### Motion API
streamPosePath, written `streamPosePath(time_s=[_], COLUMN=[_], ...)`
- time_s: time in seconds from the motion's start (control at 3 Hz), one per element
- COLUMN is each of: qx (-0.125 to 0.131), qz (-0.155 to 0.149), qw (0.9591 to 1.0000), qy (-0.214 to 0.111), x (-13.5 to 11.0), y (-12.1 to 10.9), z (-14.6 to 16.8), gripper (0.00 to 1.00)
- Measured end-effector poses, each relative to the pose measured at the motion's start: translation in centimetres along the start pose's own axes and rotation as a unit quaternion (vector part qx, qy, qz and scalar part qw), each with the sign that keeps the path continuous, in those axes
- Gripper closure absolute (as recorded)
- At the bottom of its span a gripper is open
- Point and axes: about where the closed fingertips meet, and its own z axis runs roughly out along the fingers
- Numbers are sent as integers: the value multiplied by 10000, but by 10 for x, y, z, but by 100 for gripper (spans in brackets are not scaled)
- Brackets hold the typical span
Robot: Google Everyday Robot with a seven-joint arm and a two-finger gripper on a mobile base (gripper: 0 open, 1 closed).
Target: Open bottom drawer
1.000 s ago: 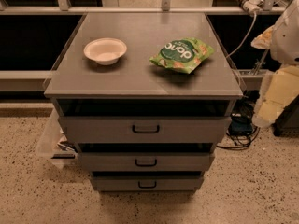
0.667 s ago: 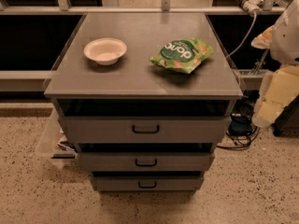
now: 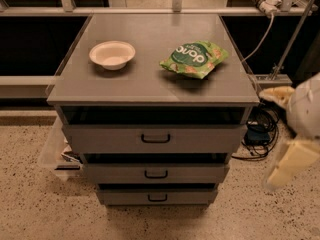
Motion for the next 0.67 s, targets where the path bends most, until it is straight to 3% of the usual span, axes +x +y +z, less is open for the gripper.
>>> streamPosePath(time_s=[0.33, 0.67], qx=[-251, -693], qz=[14, 737], qw=[9956, 9780], qy=[-899, -1827], x=[3, 16], y=[42, 89], z=[72, 169], gripper=[0, 0])
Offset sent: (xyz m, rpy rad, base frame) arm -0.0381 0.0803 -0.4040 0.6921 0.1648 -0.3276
